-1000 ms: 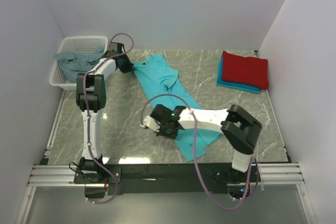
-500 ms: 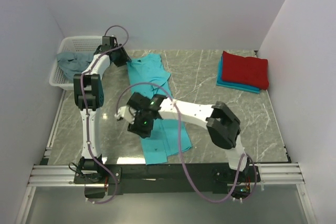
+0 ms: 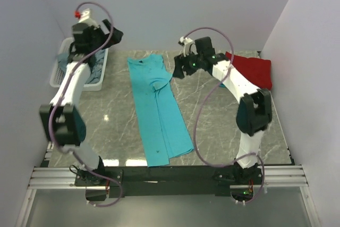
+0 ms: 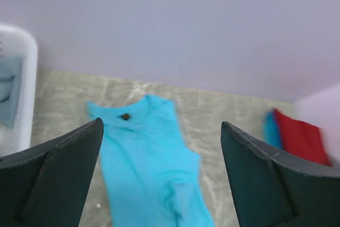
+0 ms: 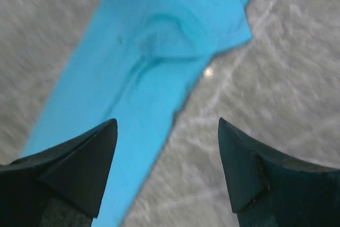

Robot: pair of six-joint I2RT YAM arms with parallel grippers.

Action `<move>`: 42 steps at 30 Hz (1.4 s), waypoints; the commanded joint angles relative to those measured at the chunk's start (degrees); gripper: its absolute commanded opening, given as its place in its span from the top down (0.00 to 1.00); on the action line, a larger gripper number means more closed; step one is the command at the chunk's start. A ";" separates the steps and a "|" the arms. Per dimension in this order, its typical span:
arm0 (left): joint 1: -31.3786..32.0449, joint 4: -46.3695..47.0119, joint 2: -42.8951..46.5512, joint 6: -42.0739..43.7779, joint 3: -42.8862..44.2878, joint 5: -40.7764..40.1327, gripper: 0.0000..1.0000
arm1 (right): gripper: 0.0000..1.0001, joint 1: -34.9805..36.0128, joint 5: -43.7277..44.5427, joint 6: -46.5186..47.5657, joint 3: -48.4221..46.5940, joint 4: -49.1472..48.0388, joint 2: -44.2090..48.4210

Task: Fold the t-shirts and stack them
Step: Fold the tshirt

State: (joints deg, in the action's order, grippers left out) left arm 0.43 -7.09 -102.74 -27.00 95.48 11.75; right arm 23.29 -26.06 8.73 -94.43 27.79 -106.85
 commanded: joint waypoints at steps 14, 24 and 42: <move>-0.69 4.47 49.37 11.26 -51.35 8.40 0.05 | 0.42 -3.86 -2.06 -41.25 -24.31 -6.96 -33.16; 2.03 2.87 52.29 14.70 -52.77 3.63 0.05 | 0.47 -4.04 -3.56 -48.37 -27.64 -8.46 -39.58; 2.03 3.32 53.70 14.87 -53.56 4.86 0.05 | 0.82 -4.13 1.36 -49.08 -32.39 -6.43 -40.46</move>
State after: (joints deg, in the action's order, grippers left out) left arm 2.50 -5.10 -49.36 -13.17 40.84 16.16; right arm 19.33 -27.35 -42.02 -124.18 21.28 -148.09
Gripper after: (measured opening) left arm 0.952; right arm 0.197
